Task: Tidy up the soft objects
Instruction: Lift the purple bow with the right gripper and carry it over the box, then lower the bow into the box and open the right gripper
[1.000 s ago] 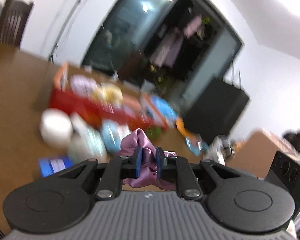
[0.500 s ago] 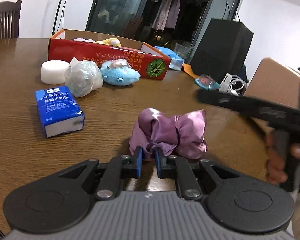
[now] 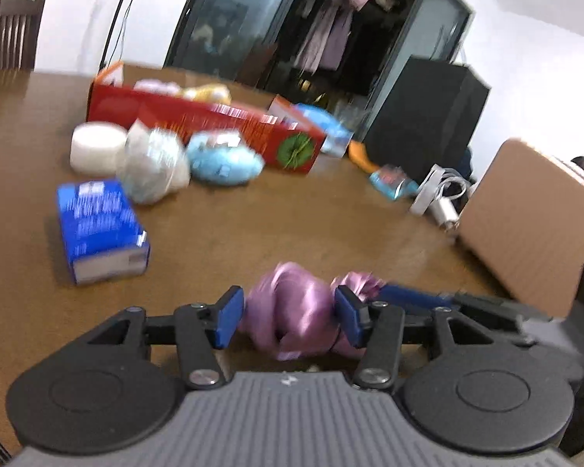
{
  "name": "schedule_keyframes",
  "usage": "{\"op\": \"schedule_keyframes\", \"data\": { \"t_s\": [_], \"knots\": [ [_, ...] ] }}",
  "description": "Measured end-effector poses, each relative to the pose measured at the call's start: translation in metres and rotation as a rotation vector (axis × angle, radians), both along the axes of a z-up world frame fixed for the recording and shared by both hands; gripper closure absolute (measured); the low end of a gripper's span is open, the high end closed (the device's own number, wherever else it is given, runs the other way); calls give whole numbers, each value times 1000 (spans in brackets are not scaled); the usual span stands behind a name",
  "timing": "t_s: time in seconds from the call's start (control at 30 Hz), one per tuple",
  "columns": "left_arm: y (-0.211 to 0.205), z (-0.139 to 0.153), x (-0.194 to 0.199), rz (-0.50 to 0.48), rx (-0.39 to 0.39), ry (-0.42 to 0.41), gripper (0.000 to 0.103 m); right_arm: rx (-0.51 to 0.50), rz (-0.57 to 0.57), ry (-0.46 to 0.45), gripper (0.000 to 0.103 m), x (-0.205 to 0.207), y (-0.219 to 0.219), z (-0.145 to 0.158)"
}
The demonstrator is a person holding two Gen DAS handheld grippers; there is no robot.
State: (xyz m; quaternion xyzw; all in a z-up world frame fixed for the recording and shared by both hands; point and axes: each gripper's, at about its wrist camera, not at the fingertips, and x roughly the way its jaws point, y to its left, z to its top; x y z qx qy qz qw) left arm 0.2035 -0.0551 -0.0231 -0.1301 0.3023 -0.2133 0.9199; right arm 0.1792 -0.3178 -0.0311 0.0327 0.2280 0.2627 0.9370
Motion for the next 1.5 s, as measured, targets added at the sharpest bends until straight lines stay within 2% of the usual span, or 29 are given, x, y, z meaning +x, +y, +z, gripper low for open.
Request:
{"op": "schedule_keyframes", "data": {
  "t_s": [0.07,0.1,0.23,0.37,0.43,0.47,0.5,0.53,0.6,0.7,0.77,0.83,0.97,1.1,1.17,1.23,1.33,1.37,1.43,1.5],
  "knots": [
    [5,-5,-2,2,-22,9,51,6,-27,6,64,-1,-2,-1],
    [6,-6,-3,-4,-25,9,54,8,-33,17,63,1,-3,-1],
    [8,-7,-5,-21,-28,13,60,-4,-38,44,62,3,1,0],
    [8,-8,-5,-48,-42,12,71,60,-27,139,62,11,-6,-4],
    [7,-6,-4,-59,-47,9,74,116,-6,197,73,17,-12,-8],
    [7,-3,-2,-64,-54,10,76,133,5,211,76,19,-14,-8],
    [7,0,1,-69,-62,12,77,143,14,221,83,21,-14,-7],
    [7,6,4,-70,-64,4,77,137,25,213,88,23,-13,-5],
    [12,26,16,-72,-72,-63,77,115,44,182,93,31,-9,8],
    [30,65,52,-52,-99,-148,77,152,83,94,93,61,-4,42],
    [41,91,91,-39,-98,-145,77,151,123,18,93,96,4,71],
    [46,110,138,-25,-70,-142,77,104,145,-46,93,135,17,93],
    [33,125,235,-9,-64,-57,77,20,113,-73,94,226,36,115],
    [5,108,320,-27,-87,58,77,-76,27,-32,93,304,30,117],
    [-15,91,355,-26,-47,95,77,-132,-12,3,93,332,25,109],
    [-30,71,377,-26,20,131,76,-199,-46,32,93,360,25,96],
    [-42,44,399,6,67,256,71,-353,-42,85,94,390,39,66],
    [-42,38,403,23,68,289,66,-402,-31,96,94,396,46,55],
    [-41,32,404,27,69,294,66,-486,-21,107,92,401,57,39],
    [-37,33,403,28,41,308,59,-480,-27,111,89,400,58,37]
  ]
}}
